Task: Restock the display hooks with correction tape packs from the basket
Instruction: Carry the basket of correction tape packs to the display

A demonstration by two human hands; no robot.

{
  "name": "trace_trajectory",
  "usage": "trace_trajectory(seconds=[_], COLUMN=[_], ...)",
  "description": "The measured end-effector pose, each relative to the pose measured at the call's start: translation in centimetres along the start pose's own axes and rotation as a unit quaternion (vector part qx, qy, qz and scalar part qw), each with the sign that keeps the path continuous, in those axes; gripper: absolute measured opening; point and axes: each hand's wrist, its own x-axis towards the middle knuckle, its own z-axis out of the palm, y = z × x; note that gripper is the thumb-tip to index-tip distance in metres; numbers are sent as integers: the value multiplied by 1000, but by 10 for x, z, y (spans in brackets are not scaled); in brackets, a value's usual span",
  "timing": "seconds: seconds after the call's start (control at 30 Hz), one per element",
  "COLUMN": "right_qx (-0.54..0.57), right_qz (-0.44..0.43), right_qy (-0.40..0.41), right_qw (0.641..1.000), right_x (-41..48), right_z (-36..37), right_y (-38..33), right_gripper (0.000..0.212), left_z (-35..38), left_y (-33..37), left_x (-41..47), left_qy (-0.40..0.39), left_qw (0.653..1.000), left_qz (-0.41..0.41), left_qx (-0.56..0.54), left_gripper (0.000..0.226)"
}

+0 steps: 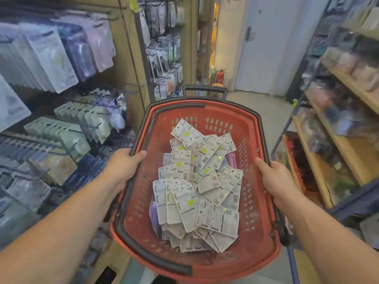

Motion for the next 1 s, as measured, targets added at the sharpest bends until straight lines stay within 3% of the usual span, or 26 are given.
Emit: trace_trajectory(seconds=[0.6,1.0], right_qx=[-18,-29], right_qz=[78,135], right_qy=[43,-52], right_qw=[996,989], right_x=[179,227], right_z=[101,112], right_y=[-96,-113], right_gripper=[41,35], left_z=[28,39], left_y=[56,53], left_x=[265,308], left_qy=[-71,-82], left_qw=[996,991], left_qz=[0,-53], left_qx=[56,92], left_gripper=[46,44])
